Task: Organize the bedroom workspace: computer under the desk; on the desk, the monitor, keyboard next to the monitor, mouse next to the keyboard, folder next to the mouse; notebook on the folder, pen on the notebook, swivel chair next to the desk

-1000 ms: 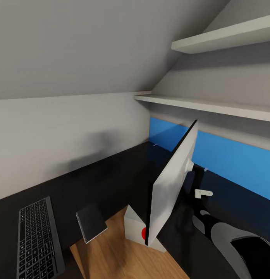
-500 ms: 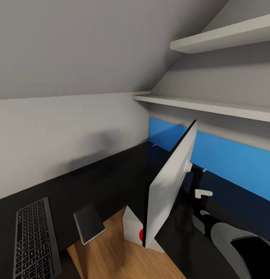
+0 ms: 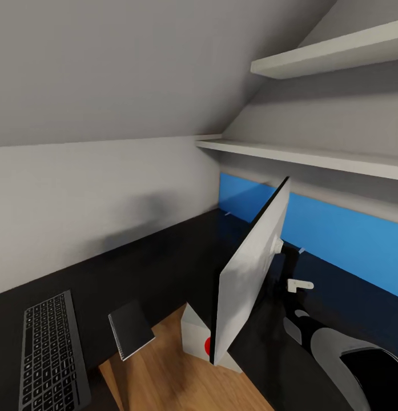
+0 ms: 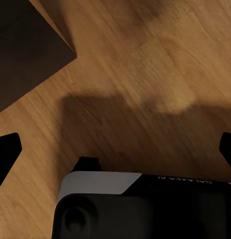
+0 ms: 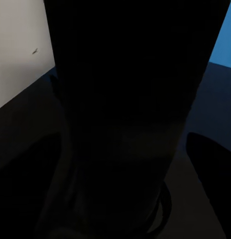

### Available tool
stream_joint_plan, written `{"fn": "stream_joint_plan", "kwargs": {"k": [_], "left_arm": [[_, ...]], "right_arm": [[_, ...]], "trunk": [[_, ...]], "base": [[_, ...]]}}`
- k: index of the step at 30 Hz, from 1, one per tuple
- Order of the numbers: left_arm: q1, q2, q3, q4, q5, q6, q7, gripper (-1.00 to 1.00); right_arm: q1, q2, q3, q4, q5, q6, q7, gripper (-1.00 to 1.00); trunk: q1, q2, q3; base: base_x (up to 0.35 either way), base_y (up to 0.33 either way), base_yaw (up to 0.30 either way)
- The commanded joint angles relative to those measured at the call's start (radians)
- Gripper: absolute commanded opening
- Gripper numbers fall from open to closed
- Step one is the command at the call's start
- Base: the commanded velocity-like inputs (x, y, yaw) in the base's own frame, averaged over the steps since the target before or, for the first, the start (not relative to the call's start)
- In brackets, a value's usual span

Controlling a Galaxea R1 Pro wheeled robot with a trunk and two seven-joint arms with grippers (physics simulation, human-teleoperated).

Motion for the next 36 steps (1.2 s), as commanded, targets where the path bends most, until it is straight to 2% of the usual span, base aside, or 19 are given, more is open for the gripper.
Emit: {"fn": "stream_joint_plan", "kwargs": {"k": [1, 21, 29, 36], "left_arm": [[-0.001, 0.001, -0.004, -0.002, 0.006, 0.003, 0.008, 1.0], [-0.001, 0.001, -0.003, -0.002, 0.004, 0.003, 0.008, 1.0], [-0.001, 0.001, -0.002, -0.002, 0.005, 0.003, 0.008, 1.0], [-0.001, 0.001, -0.002, -0.002, 0.005, 0.003, 0.008, 1.0]], "right_arm": [[-0.001, 0.0, 0.014, 0.0, -0.007, -0.002, -0.002, -1.0], [-0.001, 0.0, 0.014, -0.003, -0.007, -0.001, 0.001, -1.0], [-0.001, 0.001, 0.014, -0.003, -0.007, -0.001, -0.001, -1.0], [-0.001, 0.002, 0.014, -0.001, -0.007, -0.001, -0.001, -1.0]], "trunk": [[0.0, -0.001, -0.001], [0.0, -0.001, -0.001], [0.0, -0.001, -0.001], [0.0, -0.001, -0.001]], "base": [[0.0, 0.0, 0.0], [0.0, 0.0, 0.0], [-0.327, -0.04, 0.006], [-0.334, -0.123, 0.185]]}}
